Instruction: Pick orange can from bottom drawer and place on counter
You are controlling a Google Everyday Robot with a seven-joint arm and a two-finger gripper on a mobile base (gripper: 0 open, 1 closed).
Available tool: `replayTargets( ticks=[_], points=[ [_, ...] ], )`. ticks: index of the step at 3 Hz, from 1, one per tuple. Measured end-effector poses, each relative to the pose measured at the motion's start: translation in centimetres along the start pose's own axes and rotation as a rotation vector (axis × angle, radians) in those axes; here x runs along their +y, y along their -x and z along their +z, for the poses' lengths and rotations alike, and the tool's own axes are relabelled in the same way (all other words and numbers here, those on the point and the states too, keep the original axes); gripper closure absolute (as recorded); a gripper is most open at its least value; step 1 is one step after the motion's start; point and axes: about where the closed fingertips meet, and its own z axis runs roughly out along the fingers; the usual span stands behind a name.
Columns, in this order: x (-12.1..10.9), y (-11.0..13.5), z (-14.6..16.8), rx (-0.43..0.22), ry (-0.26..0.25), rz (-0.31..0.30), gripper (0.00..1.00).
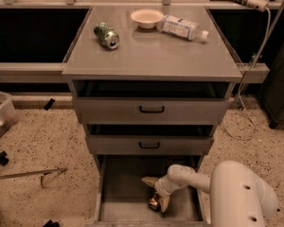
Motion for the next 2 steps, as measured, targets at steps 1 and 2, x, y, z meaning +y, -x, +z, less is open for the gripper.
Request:
replayTargets(
  ticks=[1,2],
  points=[
    [0.23,-0.21,0.41,0.007,0.018,0.0,0.0],
    [0.23,-0.21,0.41,0.007,0.018,0.0,0.19]
  ],
)
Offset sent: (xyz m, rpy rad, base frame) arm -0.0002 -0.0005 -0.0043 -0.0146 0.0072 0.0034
